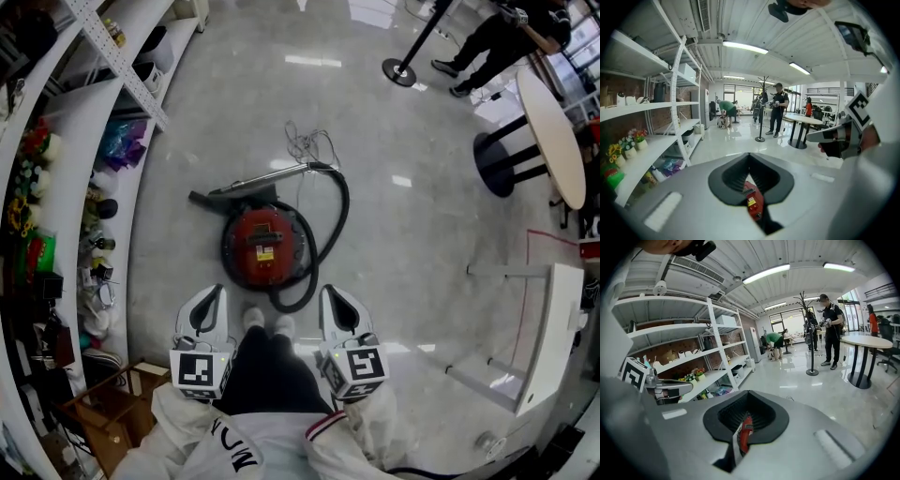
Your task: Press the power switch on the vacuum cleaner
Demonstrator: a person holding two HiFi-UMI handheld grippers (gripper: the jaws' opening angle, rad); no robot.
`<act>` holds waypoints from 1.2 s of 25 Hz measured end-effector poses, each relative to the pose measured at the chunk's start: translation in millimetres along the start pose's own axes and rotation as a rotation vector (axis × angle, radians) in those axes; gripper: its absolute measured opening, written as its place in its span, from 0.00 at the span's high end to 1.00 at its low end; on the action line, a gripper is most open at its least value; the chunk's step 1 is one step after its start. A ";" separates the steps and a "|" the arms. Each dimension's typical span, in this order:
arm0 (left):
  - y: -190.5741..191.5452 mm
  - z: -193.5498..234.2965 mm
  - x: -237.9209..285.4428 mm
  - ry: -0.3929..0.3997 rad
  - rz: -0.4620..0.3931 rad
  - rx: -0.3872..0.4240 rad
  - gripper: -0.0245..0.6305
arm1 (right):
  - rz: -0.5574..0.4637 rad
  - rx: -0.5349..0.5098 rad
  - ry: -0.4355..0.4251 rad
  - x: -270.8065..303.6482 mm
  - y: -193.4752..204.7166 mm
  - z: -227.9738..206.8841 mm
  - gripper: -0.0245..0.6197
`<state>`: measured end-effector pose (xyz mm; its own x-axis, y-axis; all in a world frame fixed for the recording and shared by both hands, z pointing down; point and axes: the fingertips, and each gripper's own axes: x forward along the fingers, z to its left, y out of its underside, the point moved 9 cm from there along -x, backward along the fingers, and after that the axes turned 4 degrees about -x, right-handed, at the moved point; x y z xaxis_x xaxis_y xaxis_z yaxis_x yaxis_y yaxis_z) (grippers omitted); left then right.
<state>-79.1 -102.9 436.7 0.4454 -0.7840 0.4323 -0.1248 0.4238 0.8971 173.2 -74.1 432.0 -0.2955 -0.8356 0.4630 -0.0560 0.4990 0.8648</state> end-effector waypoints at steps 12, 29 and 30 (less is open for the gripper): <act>26.4 7.4 14.9 0.005 0.032 -0.020 0.96 | 0.043 0.013 -0.007 14.9 25.8 12.6 0.96; 71.4 22.9 41.6 0.012 0.075 -0.056 0.96 | 0.089 0.010 -0.033 54.4 54.4 25.2 0.96; 75.3 23.6 43.4 0.011 0.078 -0.058 0.96 | 0.093 0.009 -0.035 56.3 56.7 25.8 0.96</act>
<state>-90.1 -115.7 525.1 0.4462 -0.7426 0.4994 -0.1079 0.5093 0.8538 128.8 -87.0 502.0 -0.3325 -0.7773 0.5342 -0.0357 0.5764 0.8164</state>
